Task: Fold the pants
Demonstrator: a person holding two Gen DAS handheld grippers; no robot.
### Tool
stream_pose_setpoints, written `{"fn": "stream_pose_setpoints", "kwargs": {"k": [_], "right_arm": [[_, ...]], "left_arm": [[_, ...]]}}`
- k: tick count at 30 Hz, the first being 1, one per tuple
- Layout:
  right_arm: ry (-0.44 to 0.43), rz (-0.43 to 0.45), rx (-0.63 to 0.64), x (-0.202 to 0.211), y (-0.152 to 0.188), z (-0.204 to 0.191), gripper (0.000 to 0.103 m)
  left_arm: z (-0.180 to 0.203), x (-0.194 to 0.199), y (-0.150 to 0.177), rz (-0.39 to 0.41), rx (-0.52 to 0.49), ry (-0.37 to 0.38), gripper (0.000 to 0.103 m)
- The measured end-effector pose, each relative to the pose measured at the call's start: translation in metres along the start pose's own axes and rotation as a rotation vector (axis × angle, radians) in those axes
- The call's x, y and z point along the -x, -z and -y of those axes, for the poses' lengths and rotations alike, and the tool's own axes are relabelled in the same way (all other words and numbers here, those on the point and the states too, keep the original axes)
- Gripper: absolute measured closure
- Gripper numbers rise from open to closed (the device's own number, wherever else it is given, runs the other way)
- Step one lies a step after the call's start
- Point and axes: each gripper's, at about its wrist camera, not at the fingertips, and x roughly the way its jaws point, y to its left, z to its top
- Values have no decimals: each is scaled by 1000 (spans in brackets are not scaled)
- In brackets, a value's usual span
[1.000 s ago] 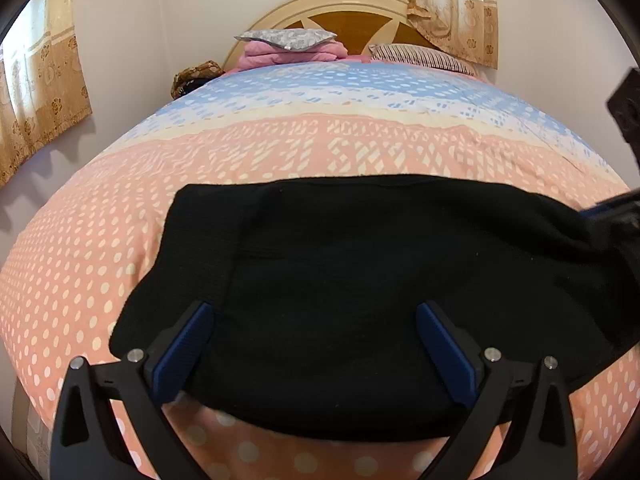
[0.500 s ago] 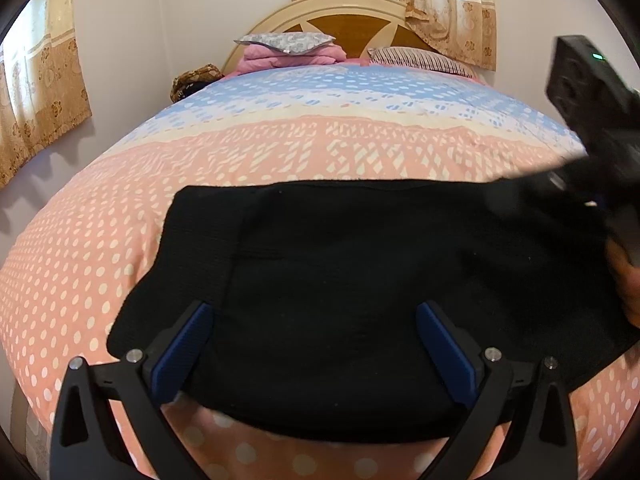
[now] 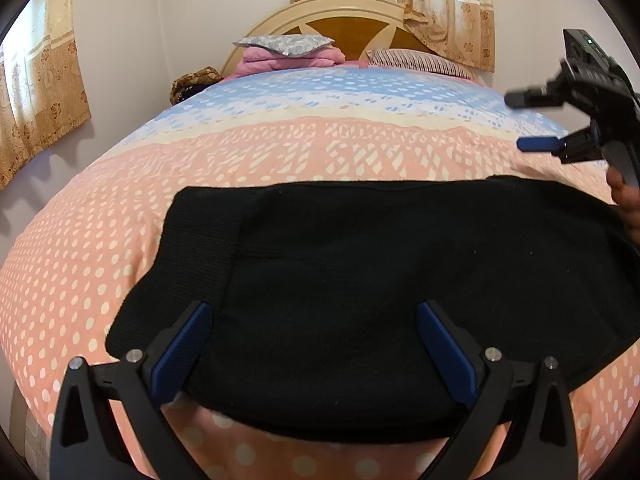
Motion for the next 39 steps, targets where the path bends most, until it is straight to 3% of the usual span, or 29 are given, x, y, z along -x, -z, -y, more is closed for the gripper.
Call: {"fn": "stream_pose_setpoints", "kwargs": {"k": [3, 6, 8, 10, 15, 18, 22, 26, 30, 33, 35, 39], "right_arm": [[26, -101, 63, -19, 12, -4, 44], [73, -179, 143, -46, 29, -16, 47], [152, -194, 258, -50, 37, -34, 50], [216, -236, 404, -58, 46, -49, 72], [402, -258, 643, -72, 77, -85, 89], [426, -187, 629, -63, 73, -90, 96], [452, -42, 564, -40, 57, -91, 97], [492, -117, 571, -74, 66, -77, 96], [406, -87, 502, -57, 53, -74, 92], [372, 54, 319, -12, 43, -68, 91], [345, 93, 248, 16, 49, -66, 91], [283, 13, 178, 38, 99, -58, 91]], "left_arm": [[0, 0, 1, 2, 0, 0, 0], [0, 1, 1, 4, 0, 1, 0], [0, 2, 1, 5, 0, 1, 0], [0, 2, 2, 7, -1, 1, 0], [1, 3, 3, 9, -1, 0, 0], [1, 3, 2, 9, -2, -1, 0], [1, 4, 2, 9, -4, -3, 0], [1, 4, 2, 10, -7, -4, 0], [0, 4, 2, 16, -6, -1, 0], [-1, 4, 3, 19, -4, 1, 0], [-1, 4, 3, 17, -5, 0, 0], [0, 5, 3, 13, -5, -4, 0]]}}
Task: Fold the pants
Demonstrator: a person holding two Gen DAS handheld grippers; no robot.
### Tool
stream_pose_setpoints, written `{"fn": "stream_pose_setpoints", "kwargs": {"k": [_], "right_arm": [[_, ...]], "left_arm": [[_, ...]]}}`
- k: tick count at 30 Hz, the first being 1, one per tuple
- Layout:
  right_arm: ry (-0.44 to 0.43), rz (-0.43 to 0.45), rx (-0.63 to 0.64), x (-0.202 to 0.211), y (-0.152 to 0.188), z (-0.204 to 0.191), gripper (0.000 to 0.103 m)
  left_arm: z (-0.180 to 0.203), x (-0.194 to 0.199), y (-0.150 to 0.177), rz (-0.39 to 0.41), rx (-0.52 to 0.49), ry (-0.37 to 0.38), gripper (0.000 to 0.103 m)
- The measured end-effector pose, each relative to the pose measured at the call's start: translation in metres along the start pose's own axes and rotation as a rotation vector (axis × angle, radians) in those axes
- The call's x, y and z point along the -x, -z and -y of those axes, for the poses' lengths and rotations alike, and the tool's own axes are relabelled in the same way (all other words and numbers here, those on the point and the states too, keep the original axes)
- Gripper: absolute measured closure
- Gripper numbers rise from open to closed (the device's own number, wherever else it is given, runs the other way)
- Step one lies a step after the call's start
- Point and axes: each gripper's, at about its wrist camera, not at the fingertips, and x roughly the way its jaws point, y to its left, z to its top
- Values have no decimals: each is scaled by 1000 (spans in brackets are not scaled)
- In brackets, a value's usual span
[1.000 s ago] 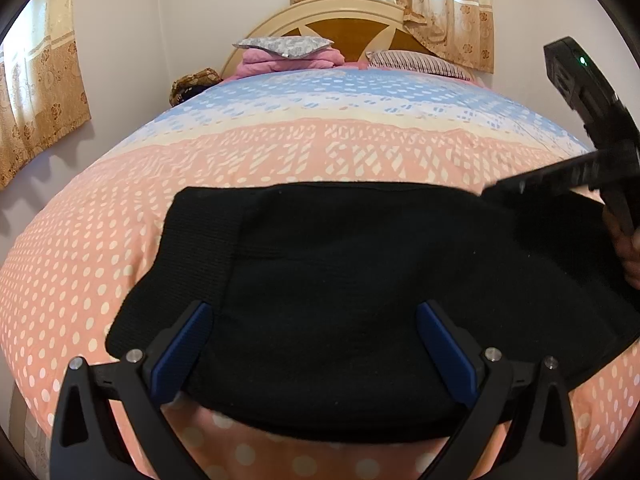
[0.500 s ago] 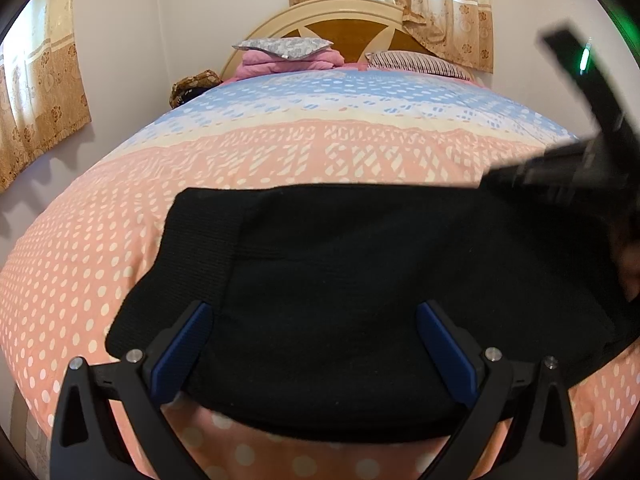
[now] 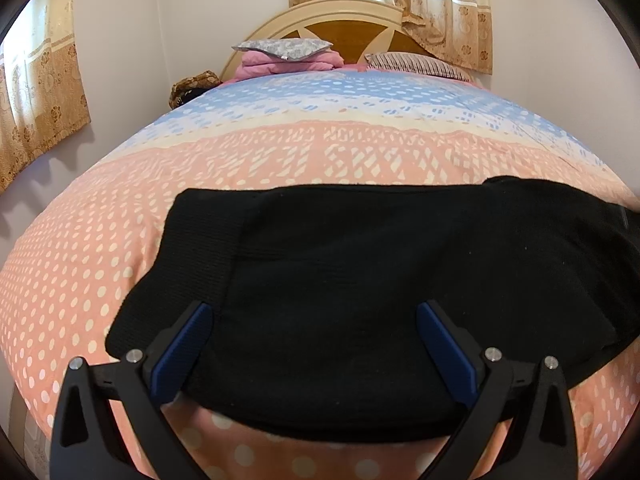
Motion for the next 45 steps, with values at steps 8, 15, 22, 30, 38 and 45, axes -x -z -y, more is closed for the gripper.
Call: {"fn": "stream_pose_setpoints", "kwargs": {"k": [8, 15, 22, 30, 38, 45], "right_arm": [[-164, -74, -113, 48, 100, 14, 91], [108, 328, -493, 192, 109, 164, 64], [441, 252, -691, 235, 166, 293, 40], [512, 122, -699, 254, 200, 293, 43], [442, 413, -838, 313, 217, 352, 43], [458, 255, -808, 268, 211, 379, 42]], "left_arm": [[4, 15, -21, -6, -1, -10, 0], [60, 47, -54, 137, -64, 103, 0], [138, 23, -37, 43, -171, 227, 0], [127, 14, -16, -123, -50, 271, 0], [112, 42, -26, -20, -6, 213, 0], [107, 37, -29, -23, -9, 179, 0]]}}
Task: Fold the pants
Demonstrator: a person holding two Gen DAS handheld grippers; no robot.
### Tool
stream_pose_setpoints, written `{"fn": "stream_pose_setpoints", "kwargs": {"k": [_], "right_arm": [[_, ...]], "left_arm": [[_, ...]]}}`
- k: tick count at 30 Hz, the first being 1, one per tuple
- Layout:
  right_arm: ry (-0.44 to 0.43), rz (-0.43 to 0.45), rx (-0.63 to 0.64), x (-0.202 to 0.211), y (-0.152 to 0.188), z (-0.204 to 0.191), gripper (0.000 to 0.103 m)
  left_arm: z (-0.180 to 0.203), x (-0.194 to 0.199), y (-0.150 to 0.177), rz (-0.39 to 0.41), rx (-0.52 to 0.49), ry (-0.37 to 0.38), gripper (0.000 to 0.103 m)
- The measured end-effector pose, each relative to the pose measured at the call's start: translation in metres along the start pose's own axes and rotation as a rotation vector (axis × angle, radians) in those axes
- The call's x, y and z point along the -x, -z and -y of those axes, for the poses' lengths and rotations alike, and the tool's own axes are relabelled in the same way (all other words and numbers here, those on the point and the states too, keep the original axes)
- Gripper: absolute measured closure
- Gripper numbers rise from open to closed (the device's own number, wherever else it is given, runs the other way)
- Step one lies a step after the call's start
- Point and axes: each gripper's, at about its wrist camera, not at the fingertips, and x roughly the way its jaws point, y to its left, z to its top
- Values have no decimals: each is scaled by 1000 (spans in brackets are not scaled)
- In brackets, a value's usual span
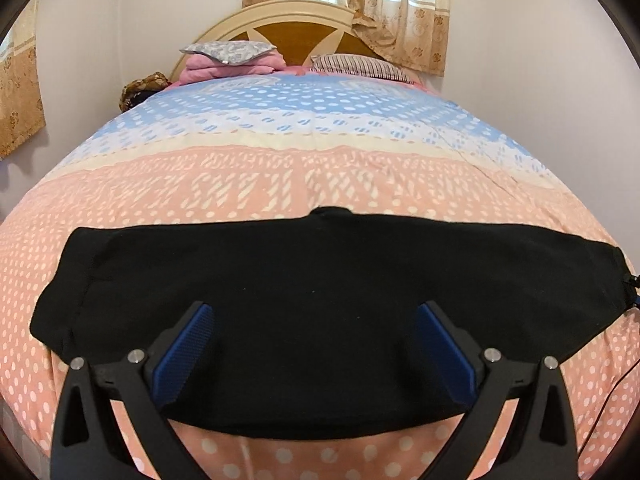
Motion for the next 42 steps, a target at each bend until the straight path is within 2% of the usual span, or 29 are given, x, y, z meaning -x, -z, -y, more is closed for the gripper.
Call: {"fn": "stream_pose_setpoints", "kwargs": {"k": [2, 3, 5, 6, 7, 8, 11, 14, 17, 20, 22, 27, 30, 32, 34, 38, 39, 40, 41, 42], "right_arm": [[38, -12, 63, -6, 1, -7, 42], [57, -25, 87, -7, 2, -11, 45], [94, -38, 98, -5, 3, -12, 63], [84, -45, 89, -2, 2, -10, 81], [46, -52, 67, 0, 1, -8, 91], [30, -53, 50, 3, 2, -7, 91], [62, 35, 89, 26, 2, -27, 91], [28, 118, 226, 56, 6, -88, 91], [-31, 146, 379, 73, 23, -156, 91], [-101, 121, 538, 70, 55, -224, 91], [-130, 82, 665, 55, 88, -270, 91], [-151, 5, 893, 5, 171, -338, 91], [-118, -6, 992, -22, 217, -355, 91], [-59, 59, 1059, -28, 238, -360, 91], [-7, 131, 1113, -28, 251, -361, 87], [54, 196, 1173, -24, 264, -366, 81], [47, 198, 1193, -19, 268, -368, 77], [15, 187, 1204, -14, 270, -369, 67], [-72, 153, 1204, -6, 271, -368, 60], [-168, 107, 1189, 2, 267, -368, 42]], "left_arm": [[-1, -4, 1, -13, 11, 7, 0], [-1, -5, 2, -15, 16, 12, 0], [-2, -4, 4, -16, 21, 20, 0], [-3, -5, 5, -16, 21, 25, 0], [-3, -4, 5, -16, 21, 26, 0], [-5, -3, 5, -14, 20, 26, 0], [-11, 2, 4, 8, 23, 22, 0], [-20, 5, 1, 30, 44, 26, 0], [-28, 5, 2, 34, 70, 43, 0], [-34, 5, 4, 31, 78, 52, 0], [-40, 5, 5, 32, 83, 59, 0], [-55, 6, 6, 41, 111, 62, 0], [-64, 3, 8, 37, 129, 58, 0], [-68, 0, 9, 29, 143, 58, 0], [-71, -4, 10, 18, 153, 62, 0], [-71, -9, 13, 3, 151, 61, 0], [-70, -9, 13, 0, 148, 61, 0], [-69, -9, 13, 0, 142, 59, 0], [-69, -9, 13, 0, 138, 56, 0], [-68, -8, 13, 2, 130, 50, 0]]}}
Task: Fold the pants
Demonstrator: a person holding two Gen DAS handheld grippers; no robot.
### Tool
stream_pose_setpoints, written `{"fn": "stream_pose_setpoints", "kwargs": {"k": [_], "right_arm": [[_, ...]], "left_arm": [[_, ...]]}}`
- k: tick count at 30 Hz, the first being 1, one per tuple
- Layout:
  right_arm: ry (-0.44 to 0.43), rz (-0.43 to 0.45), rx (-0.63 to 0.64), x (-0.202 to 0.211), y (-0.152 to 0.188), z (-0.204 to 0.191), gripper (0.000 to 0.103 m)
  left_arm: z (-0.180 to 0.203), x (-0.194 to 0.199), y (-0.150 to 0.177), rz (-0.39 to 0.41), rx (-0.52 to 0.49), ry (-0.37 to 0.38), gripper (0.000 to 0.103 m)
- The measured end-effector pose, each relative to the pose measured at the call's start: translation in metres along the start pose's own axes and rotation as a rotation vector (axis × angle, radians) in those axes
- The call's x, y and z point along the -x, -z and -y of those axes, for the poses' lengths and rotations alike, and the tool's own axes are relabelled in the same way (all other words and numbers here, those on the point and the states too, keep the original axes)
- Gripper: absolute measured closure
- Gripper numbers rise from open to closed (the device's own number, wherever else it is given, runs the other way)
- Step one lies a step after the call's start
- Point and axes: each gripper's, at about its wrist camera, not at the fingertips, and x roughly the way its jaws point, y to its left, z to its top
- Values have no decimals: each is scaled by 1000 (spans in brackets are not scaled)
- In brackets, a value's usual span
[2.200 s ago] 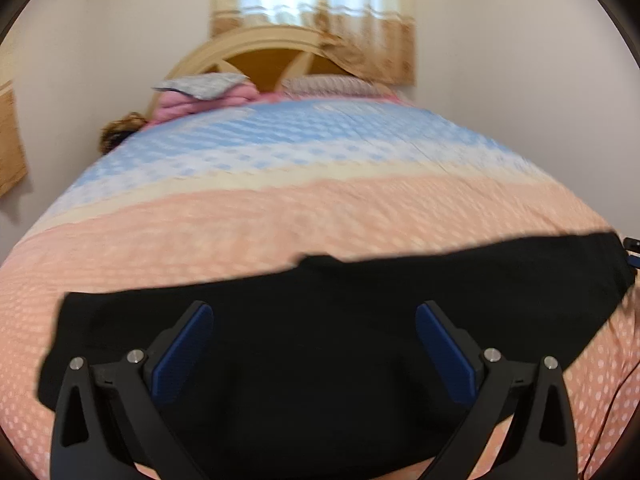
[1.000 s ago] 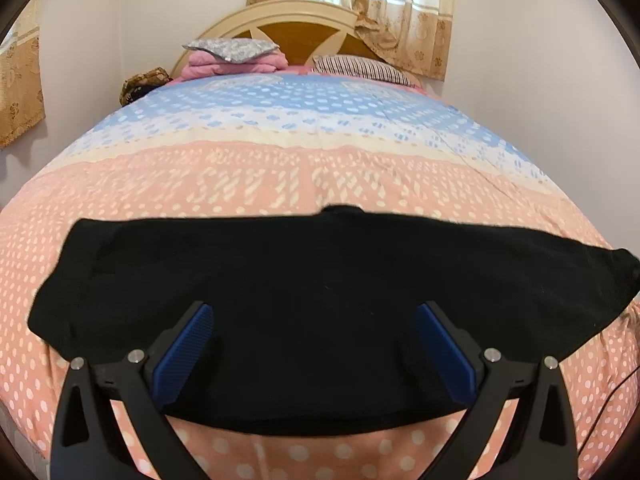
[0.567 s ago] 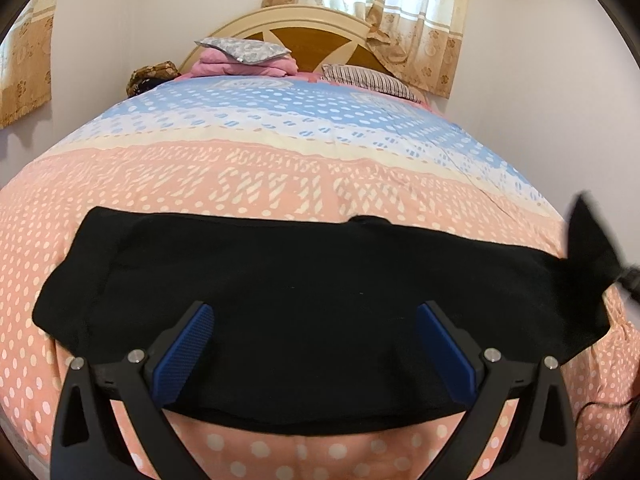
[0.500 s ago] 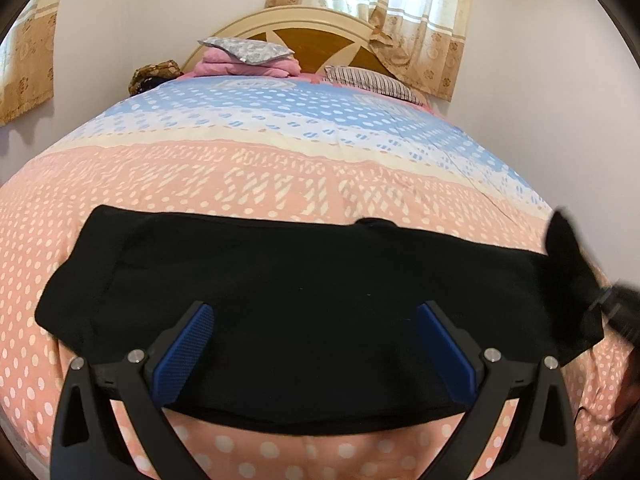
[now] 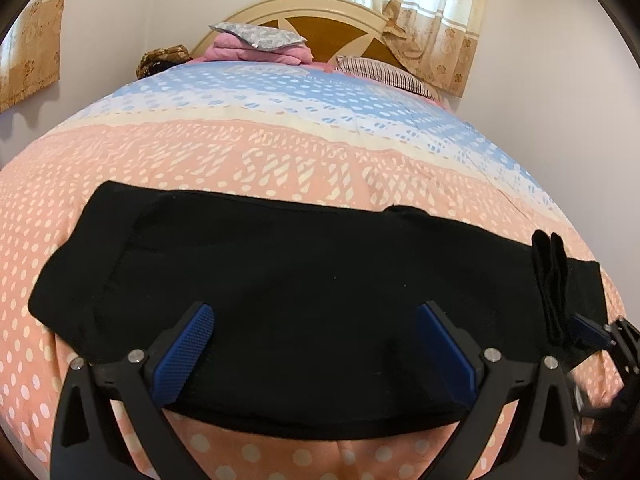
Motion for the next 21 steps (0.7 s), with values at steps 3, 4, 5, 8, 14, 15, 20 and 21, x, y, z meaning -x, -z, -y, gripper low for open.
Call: {"fn": "stream_pose_setpoints", "kwargs": {"k": [3, 4, 5, 8, 14, 15, 20, 21], "right_arm": [[-209, 36, -68, 21, -2, 11, 29], [-244, 50, -96, 26, -4, 18, 29], [-287, 82, -149, 31, -6, 31, 29], [-341, 157, -419, 30, -12, 92, 48], [-258, -17, -660, -58, -10, 147, 83], [-262, -63, -610, -74, -12, 134, 80], [-272, 0, -478, -66, -25, 122, 48], [-291, 33, -488, -57, -24, 128, 48]], "left_arm": [[0, -1, -2, 3, -14, -14, 0], [1, -1, -2, 3, -15, -15, 0], [1, -1, -3, 2, -16, -14, 0], [7, -1, -2, -2, -30, -4, 0], [30, 4, -1, 4, -106, 7, 0], [33, 5, -1, 8, -119, 2, 0], [55, 7, -7, 17, -183, 15, 0], [61, 8, -9, 22, -198, 23, 0]]}}
